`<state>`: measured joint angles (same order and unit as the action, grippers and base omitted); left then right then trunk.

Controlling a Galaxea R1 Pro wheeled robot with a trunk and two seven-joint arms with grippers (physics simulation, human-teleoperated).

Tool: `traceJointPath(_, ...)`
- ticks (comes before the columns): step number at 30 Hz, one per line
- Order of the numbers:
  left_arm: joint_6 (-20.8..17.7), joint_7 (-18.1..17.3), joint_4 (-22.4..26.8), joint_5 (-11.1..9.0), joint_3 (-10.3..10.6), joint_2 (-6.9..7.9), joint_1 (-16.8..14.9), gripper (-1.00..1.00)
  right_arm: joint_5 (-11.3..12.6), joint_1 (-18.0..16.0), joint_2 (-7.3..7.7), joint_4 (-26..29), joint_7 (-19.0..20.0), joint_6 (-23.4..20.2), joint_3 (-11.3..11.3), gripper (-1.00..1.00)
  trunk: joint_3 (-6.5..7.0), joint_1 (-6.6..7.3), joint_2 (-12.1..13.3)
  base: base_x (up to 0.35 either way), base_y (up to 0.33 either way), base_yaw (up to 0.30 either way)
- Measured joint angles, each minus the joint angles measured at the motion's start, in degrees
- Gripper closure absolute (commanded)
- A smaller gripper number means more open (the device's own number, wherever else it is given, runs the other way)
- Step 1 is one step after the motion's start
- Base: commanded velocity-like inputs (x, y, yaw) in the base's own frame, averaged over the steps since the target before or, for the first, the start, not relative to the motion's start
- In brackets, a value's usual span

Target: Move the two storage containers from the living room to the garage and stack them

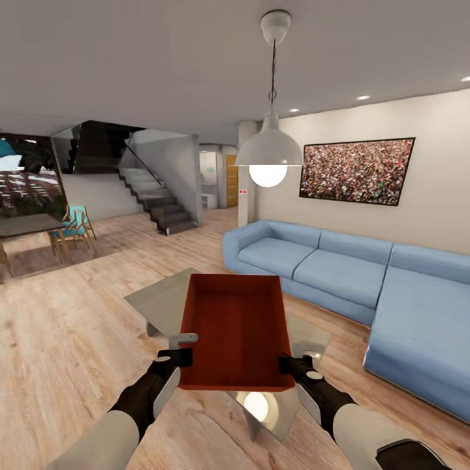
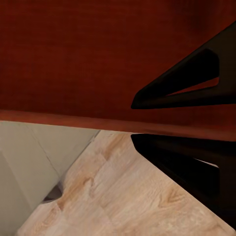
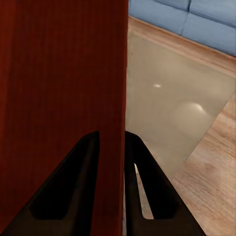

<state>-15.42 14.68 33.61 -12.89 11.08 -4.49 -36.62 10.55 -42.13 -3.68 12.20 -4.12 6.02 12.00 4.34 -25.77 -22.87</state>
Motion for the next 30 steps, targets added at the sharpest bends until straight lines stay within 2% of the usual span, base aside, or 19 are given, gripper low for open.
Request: traceJointPath(30, 0.0, 0.0, 0.0, 0.0, 0.0, 0.0, 0.0, 1.0, 0.0, 0.0, 0.0, 0.0, 0.0, 0.0, 0.1, 1.0, 0.0, 0.0, 0.0, 0.0, 0.0, 0.3)
